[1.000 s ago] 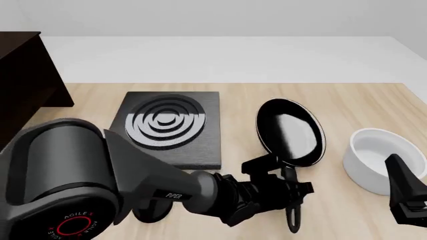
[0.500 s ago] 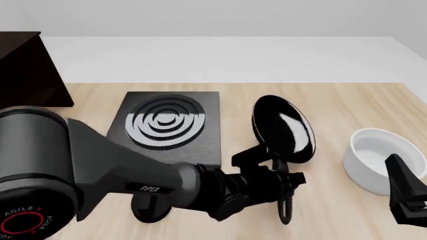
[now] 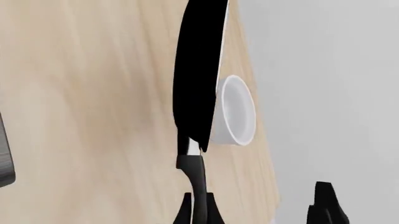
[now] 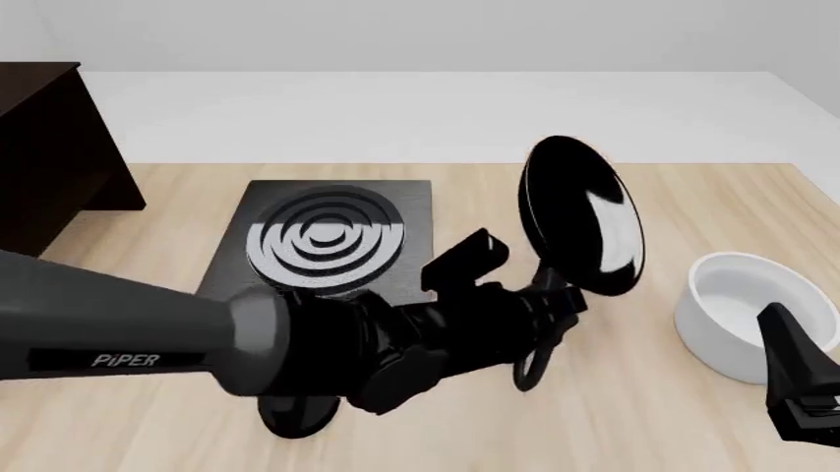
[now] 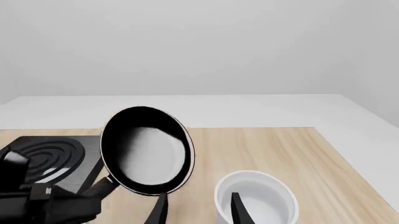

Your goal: Put the frying pan under the cabinet shelf.

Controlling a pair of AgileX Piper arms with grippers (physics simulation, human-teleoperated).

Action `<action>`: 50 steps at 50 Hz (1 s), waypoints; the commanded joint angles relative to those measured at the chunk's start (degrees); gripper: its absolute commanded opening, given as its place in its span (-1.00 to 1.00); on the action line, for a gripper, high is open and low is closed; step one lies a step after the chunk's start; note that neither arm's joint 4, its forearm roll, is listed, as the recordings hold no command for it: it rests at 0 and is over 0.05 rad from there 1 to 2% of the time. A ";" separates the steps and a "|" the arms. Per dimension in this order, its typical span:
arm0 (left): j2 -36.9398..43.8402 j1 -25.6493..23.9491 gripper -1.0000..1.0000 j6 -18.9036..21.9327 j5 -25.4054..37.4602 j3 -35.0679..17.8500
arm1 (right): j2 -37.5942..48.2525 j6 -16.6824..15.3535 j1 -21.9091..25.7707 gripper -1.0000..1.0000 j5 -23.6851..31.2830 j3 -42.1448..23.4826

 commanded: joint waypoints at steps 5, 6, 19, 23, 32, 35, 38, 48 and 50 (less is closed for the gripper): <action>-11.97 0.93 -1.00 -2.45 1.40 2.15 | 0.01 0.00 0.01 1.00 0.00 0.00; -12.83 1.38 -1.00 -3.04 1.47 2.44 | 0.01 0.01 0.00 1.00 0.00 0.00; -20.73 4.56 -1.00 -6.45 2.68 4.83 | 0.00 0.00 0.00 1.00 0.00 0.00; -22.64 4.96 -1.00 -7.24 2.84 6.11 | 0.02 -0.02 0.00 1.00 -0.01 0.00; -29.07 8.87 -1.00 -12.77 1.45 11.85 | 0.02 0.00 0.01 1.00 -0.01 0.00; -31.14 9.81 -1.00 -14.13 2.02 12.74 | -0.01 0.01 -0.01 1.00 0.00 0.00; -33.61 9.72 -1.00 -15.38 2.60 13.27 | -0.01 -0.01 0.00 1.00 0.00 0.00; -42.13 12.27 -1.00 -16.88 7.88 14.22 | -0.02 0.00 -0.01 1.00 0.01 0.00; -44.27 14.82 -1.00 -18.11 8.49 16.10 | 0.00 -0.01 -0.01 1.00 0.00 0.00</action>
